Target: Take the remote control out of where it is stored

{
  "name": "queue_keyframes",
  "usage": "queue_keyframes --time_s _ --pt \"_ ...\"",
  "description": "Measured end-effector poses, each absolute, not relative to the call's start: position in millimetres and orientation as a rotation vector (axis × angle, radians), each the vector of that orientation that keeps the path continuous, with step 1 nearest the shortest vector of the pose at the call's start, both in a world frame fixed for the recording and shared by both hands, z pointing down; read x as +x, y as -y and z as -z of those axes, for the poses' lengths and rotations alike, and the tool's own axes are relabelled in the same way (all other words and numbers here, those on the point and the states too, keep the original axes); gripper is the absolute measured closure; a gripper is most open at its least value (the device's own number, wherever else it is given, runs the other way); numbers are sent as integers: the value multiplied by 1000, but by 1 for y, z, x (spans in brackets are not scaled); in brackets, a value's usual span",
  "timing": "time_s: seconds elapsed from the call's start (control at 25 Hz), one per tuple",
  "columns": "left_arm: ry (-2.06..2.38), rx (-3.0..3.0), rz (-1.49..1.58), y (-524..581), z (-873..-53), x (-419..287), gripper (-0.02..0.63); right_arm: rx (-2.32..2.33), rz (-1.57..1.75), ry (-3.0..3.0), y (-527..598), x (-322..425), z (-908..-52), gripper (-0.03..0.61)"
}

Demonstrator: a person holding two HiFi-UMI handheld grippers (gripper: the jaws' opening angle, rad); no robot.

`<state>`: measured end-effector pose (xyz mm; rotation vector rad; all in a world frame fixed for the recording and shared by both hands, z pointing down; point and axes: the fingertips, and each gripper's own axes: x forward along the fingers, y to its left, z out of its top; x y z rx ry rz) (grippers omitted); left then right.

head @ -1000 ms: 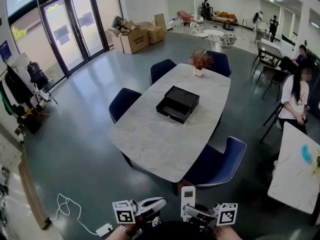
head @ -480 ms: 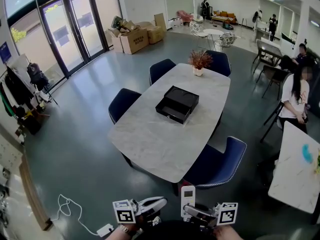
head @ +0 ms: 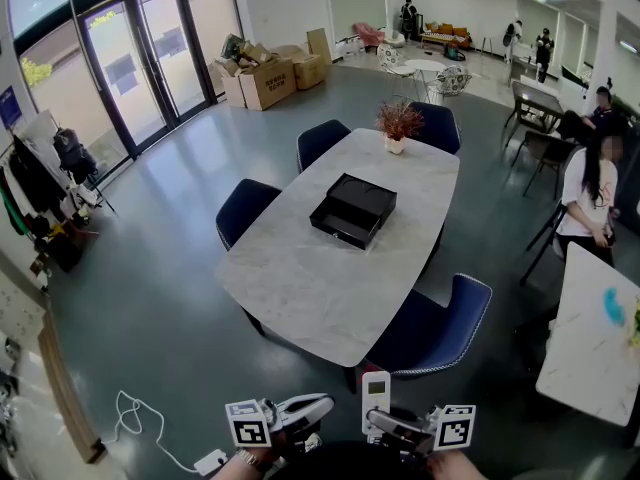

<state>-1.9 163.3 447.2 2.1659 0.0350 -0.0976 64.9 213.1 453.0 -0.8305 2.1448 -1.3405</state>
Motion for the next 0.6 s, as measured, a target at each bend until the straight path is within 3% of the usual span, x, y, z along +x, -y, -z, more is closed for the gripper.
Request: queue_keyframes --time_s 0.6 --pt "-31 2174 85 -163 -446 1 607 -827 1338 -2146 -211 69 -452 460"
